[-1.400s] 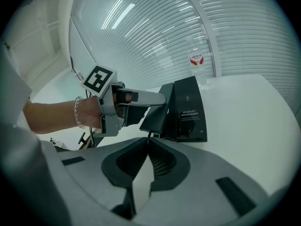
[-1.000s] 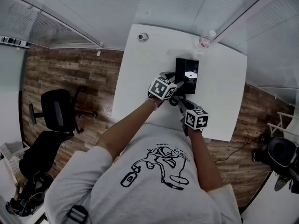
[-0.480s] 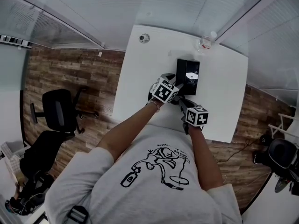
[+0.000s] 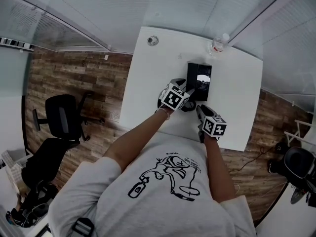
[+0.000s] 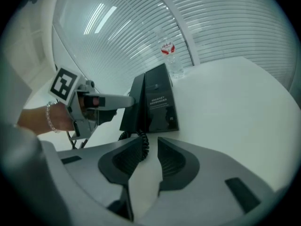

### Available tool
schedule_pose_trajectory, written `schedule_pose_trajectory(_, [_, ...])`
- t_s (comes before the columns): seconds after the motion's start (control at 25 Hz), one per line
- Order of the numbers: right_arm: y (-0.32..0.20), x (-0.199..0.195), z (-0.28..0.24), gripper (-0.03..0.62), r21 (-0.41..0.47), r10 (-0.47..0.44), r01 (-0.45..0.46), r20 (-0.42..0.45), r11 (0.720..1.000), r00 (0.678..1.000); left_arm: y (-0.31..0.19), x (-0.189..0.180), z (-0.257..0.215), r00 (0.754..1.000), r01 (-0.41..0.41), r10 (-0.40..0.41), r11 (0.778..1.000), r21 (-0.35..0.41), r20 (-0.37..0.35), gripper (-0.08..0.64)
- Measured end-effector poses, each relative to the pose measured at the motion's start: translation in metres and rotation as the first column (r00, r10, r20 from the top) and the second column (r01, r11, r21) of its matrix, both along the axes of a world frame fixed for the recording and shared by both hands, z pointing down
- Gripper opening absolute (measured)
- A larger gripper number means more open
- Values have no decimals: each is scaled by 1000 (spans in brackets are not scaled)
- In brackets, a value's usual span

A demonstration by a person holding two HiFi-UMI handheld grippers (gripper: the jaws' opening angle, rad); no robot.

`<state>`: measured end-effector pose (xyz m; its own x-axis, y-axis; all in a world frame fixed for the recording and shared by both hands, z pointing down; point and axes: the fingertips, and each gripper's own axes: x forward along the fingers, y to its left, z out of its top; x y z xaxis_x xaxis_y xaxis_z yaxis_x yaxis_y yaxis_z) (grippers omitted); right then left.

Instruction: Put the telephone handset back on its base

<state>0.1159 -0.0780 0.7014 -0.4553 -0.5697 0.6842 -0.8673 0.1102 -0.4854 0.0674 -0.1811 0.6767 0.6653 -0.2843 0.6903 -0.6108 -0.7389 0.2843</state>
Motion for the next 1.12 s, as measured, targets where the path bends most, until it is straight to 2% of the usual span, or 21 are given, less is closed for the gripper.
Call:
schedule_pose_trajectory(0.12, [6, -11, 21, 104, -65, -95, 92, -35, 994, 995, -2, -1, -1, 1000, 2, -2, 1000, 7, -1, 227])
schedule_pose_trajectory(0.2, [12, -22, 30, 104, -92, -146, 142, -42, 986, 988, -1, 0, -1, 1000, 4, -4, 1000, 9, -3, 227])
schedule_pose_trajectory(0.28, [16, -28, 30, 32, -105, -193, 186, -56, 977, 980, 0, 1, 0, 1000, 9, -9, 1000, 10, -1, 227])
schedule_pose_trajectory(0.36, [23, -31, 28, 5, -127, -262, 250, -81, 960, 962, -2, 1, 0, 1000, 14, -14, 1000, 14, 0, 227])
schedule_pose_trajectory(0.48, [42, -33, 27, 3, -164, -331, 314, -91, 935, 939, -2, 0, -1, 1000, 14, -14, 1000, 13, 0, 227])
schedule_pose_trajectory(0.56, [47, -28, 25, 5, -154, -298, 283, -88, 947, 950, -1, 0, 0, 1000, 14, -14, 1000, 7, -1, 227])
schedule_pose_trajectory(0.68, [24, -15, 19, 8, -76, -142, 138, -46, 987, 989, -1, -2, 0, 1000, 16, -16, 1000, 1, -5, 227])
schedule_pose_trajectory(0.72, [15, -14, 20, 20, -63, -111, 109, -25, 992, 994, -2, -2, 0, 1000, 17, -17, 1000, 1, -7, 227])
schedule_pose_trajectory(0.76, [7, -15, 23, 61, -58, -101, 100, -5, 993, 995, -3, -2, 0, 1000, 17, -17, 1000, 1, -9, 227])
schedule_pose_trajectory(0.8, [1, -17, 27, 102, -57, -104, 105, 14, 993, 994, -3, -2, 0, 1000, 17, -17, 1000, 0, -11, 227])
schedule_pose_trajectory(0.92, [-9, -23, 32, 107, -54, -131, 132, 23, 990, 991, -1, 0, 0, 1000, 15, -15, 1000, -5, -17, 227])
schedule_pose_trajectory(0.96, [-8, -25, 33, 104, -51, -157, 157, 1, 986, 988, -1, 0, 0, 1000, 15, -15, 1000, -7, -18, 227])
schedule_pose_trajectory(1.04, [-4, -33, 32, 52, -46, -236, 234, -46, 971, 971, 0, -1, 0, 1000, 17, -17, 1000, -7, -17, 227])
schedule_pose_trajectory(1.12, [1, -38, 29, 51, -60, -294, 290, -76, 955, 953, -1, 0, 0, 1000, 19, -19, 1000, -1, -17, 227])
